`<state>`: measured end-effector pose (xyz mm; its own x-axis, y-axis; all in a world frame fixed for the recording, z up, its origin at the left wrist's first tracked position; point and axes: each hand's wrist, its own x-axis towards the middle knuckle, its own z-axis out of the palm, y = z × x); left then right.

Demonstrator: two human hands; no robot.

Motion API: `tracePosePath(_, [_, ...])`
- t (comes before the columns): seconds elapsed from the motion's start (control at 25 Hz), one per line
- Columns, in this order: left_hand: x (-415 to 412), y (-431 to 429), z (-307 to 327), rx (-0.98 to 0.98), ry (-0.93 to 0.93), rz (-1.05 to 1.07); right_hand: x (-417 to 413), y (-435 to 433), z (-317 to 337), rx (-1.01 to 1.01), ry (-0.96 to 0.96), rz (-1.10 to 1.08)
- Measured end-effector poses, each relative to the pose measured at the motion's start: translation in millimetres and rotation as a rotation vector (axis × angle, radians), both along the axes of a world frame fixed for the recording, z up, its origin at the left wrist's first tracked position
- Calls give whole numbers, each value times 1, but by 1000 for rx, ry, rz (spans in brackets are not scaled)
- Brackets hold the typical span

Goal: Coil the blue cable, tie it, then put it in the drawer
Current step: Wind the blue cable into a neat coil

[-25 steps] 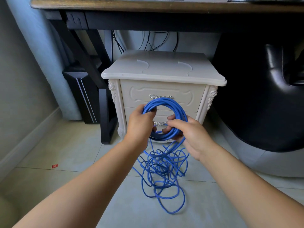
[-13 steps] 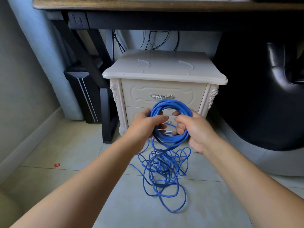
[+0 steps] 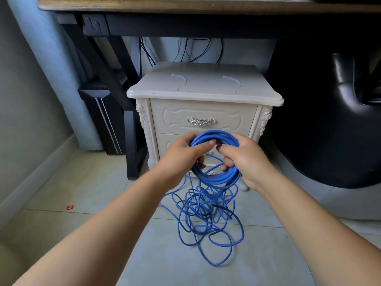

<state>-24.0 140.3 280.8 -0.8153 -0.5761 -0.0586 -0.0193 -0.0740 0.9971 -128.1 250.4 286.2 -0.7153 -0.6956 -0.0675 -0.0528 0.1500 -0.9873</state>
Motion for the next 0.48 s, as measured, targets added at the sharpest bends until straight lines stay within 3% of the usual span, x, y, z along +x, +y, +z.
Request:
tracePosePath(0.08, [6, -5, 0, 215, 60, -182, -9, -2, -3, -198, -249, -123])
tracePosePath(0.12, [9, -4, -1, 193, 25, -243, -15, -2, -2, -292, -379, -184])
tracePosePath(0.2, [12, 4, -9, -48, -127, -328, -23, -1, 2, -408, -581, -257])
tracePosePath(0.32, [7, 15, -25, -398, -254, -304, -27, -1, -1, -458, -706, -296])
tracePosePath(0.4, [6, 14, -25, -434, -227, -239, -26, -1, -4, -508, -754, -296])
tracePosePath(0.48, [6, 11, -20, -320, -189, -224, -27, 1, -4, -568, -832, -256])
